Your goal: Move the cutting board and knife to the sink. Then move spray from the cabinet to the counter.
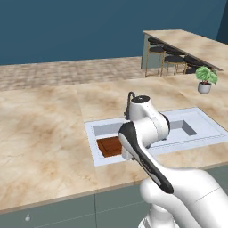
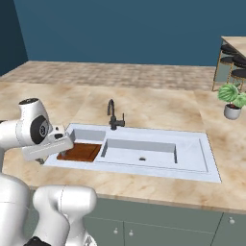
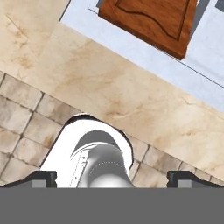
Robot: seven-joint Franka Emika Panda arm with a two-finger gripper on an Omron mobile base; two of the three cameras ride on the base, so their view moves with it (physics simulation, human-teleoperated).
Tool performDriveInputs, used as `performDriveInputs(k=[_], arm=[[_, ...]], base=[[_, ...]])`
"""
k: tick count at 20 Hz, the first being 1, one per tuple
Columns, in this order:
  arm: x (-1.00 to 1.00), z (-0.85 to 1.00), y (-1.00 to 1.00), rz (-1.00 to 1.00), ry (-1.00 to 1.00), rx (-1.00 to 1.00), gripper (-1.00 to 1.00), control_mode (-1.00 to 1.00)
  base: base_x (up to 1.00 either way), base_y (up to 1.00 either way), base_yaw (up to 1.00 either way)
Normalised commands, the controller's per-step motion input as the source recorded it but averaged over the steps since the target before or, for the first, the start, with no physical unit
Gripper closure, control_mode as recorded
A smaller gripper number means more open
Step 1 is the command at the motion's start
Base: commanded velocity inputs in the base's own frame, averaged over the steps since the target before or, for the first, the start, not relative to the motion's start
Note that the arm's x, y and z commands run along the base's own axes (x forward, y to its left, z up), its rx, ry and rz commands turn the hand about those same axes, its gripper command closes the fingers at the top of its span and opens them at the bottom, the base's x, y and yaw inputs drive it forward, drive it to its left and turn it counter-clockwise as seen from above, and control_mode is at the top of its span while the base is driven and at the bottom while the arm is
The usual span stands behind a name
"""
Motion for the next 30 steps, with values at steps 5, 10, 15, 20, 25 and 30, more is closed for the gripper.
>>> performDriveInputs(k=[5,10,15,20,25,30], arm=[[-0.06,0.03,-0.01,-0.04,0.05,0.00,-1.00,-1.00],[0.00,0.00,0.00,0.00,0.00,0.00,-1.00,-1.00],[0.00,0.00,0.00,0.00,0.00,0.00,-1.00,1.00],[0.00,0.00,0.00,0.00,0.00,0.00,-1.00,1.00],[0.00,0.00,0.00,0.00,0.00,0.00,-1.00,1.00],[0.00,0.00,0.00,0.00,0.00,0.00,-1.00,1.00]], base=[[0.00,0.00,0.00],[0.00,0.00,0.00],[-0.31,-0.05,-0.04],[-0.61,-0.04,-0.20],[-0.59,-0.10,-0.36],[-0.29,-0.03,-0.71]])
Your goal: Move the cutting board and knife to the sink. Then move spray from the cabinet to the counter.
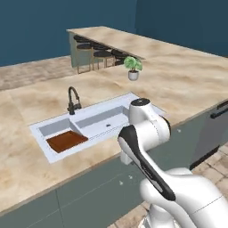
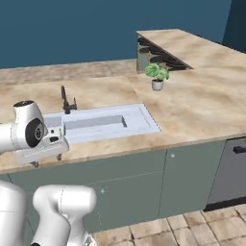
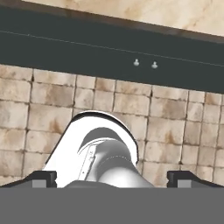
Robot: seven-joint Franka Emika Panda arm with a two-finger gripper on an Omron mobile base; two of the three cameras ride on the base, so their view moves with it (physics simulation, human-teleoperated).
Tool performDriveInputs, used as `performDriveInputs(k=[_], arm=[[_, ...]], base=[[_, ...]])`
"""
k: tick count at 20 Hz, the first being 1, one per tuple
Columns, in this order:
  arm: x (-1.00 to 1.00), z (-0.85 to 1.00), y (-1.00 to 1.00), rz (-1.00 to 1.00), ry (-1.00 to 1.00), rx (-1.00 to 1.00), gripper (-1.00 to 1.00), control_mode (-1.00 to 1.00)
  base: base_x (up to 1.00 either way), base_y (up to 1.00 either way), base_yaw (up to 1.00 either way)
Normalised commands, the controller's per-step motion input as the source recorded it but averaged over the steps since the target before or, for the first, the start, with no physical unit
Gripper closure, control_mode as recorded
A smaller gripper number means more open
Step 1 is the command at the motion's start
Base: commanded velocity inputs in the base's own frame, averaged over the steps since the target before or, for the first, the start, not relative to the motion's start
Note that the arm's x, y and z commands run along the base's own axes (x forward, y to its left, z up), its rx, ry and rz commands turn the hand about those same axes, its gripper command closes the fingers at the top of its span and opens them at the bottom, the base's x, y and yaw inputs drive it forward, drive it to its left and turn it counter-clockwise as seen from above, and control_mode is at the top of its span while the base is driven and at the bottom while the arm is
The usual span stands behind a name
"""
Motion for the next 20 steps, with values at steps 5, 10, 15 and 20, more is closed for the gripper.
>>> performDriveInputs(k=[5,10,15,20], arm=[[0.00,0.00,0.00,0.00,0.00,0.00,-1.00,1.00],[0.00,0.00,0.00,0.00,0.00,0.00,-1.00,1.00],[0.00,0.00,0.00,0.00,0.00,0.00,-1.00,1.00],[0.00,0.00,0.00,0.00,0.00,0.00,-1.00,1.00]], base=[[-0.05,0.00,-0.91],[0.00,0.00,-0.97],[0.00,0.00,-0.97],[0.00,0.00,-0.93]])
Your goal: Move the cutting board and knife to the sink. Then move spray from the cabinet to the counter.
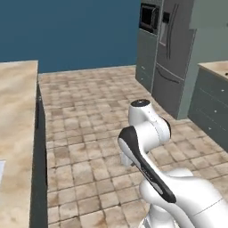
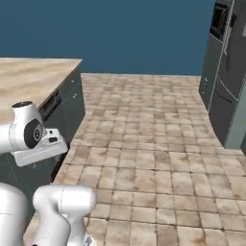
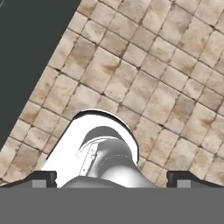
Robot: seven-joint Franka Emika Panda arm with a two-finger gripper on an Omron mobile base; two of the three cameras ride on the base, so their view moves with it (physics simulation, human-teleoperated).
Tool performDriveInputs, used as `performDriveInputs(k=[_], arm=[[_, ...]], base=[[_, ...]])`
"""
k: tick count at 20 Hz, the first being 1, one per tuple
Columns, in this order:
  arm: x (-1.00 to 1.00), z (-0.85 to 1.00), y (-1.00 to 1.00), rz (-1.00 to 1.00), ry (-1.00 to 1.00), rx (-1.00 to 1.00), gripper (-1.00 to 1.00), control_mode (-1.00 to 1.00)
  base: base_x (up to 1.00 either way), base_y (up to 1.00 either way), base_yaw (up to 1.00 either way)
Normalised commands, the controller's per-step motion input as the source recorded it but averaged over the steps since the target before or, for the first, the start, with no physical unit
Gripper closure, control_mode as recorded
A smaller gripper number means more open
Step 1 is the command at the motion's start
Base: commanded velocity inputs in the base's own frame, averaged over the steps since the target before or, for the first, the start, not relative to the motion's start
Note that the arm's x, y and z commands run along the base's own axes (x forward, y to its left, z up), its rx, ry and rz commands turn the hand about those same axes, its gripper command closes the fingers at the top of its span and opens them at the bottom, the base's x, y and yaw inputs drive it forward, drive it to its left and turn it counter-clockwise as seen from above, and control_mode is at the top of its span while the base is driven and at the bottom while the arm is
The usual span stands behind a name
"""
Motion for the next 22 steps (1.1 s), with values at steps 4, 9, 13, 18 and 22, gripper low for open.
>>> performDriveInputs(k=[4,9,13,18,22], arm=[[0.00,0.00,0.00,0.00,0.00,0.00,-1.00,1.00],[0.00,0.00,0.00,0.00,0.00,0.00,-1.00,1.00],[0.00,0.00,0.00,0.00,0.00,0.00,-1.00,1.00],[0.00,0.00,0.00,0.00,0.00,0.00,-1.00,1.00],[0.00,0.00,0.00,0.00,0.00,0.00,-1.00,1.00]], base=[[0.08,0.00,-0.81],[0.19,0.02,-0.62],[0.44,0.11,-0.49],[0.69,0.25,-0.22],[0.78,0.34,-0.15]])
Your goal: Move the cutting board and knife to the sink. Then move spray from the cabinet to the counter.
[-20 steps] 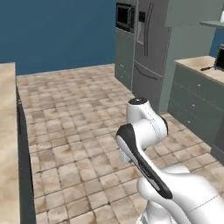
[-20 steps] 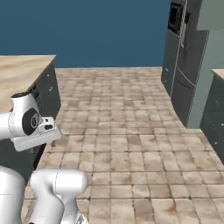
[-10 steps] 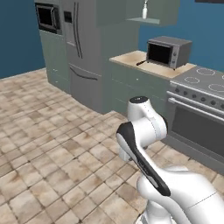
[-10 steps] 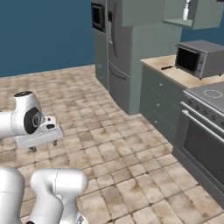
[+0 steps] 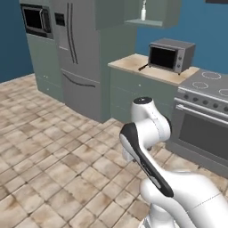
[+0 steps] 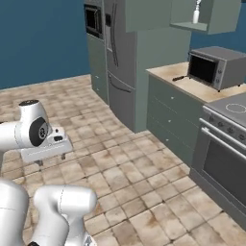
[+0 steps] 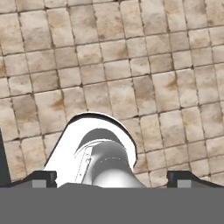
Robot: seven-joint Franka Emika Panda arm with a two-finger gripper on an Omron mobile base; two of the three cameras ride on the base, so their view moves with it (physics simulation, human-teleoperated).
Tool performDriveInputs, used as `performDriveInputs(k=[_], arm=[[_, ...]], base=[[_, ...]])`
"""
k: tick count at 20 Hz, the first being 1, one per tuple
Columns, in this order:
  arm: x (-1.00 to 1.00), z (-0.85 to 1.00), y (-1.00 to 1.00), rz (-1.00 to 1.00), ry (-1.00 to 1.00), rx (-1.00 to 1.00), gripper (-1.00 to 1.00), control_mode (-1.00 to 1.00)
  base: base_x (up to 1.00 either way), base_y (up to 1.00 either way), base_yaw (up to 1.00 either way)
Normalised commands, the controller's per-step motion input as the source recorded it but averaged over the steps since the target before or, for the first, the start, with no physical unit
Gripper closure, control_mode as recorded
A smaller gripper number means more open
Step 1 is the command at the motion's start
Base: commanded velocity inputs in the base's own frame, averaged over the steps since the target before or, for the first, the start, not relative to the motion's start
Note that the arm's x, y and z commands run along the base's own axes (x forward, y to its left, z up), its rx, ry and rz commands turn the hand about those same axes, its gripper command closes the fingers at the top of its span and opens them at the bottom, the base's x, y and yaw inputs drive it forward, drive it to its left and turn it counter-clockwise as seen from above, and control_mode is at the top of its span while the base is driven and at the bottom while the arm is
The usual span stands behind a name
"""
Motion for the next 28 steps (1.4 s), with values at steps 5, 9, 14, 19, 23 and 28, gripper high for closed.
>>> performDriveInputs(k=[5,9,14,19,23,28], arm=[[0.00,0.00,0.00,0.00,0.00,0.00,-1.00,1.00],[0.00,0.00,0.00,0.00,0.00,0.00,-1.00,1.00],[0.00,0.00,0.00,0.00,0.00,0.00,-1.00,1.00],[0.00,0.00,0.00,0.00,0.00,0.00,-1.00,1.00],[0.00,0.00,0.00,0.00,0.00,0.00,-1.00,1.00],[0.00,0.00,0.00,0.00,0.00,0.00,-1.00,1.00]], base=[[0.78,0.30,-0.17],[0.78,0.24,-0.17],[0.78,0.23,-0.17],[0.77,0.23,-0.17],[0.76,0.22,-0.19],[0.75,0.20,-0.18]])
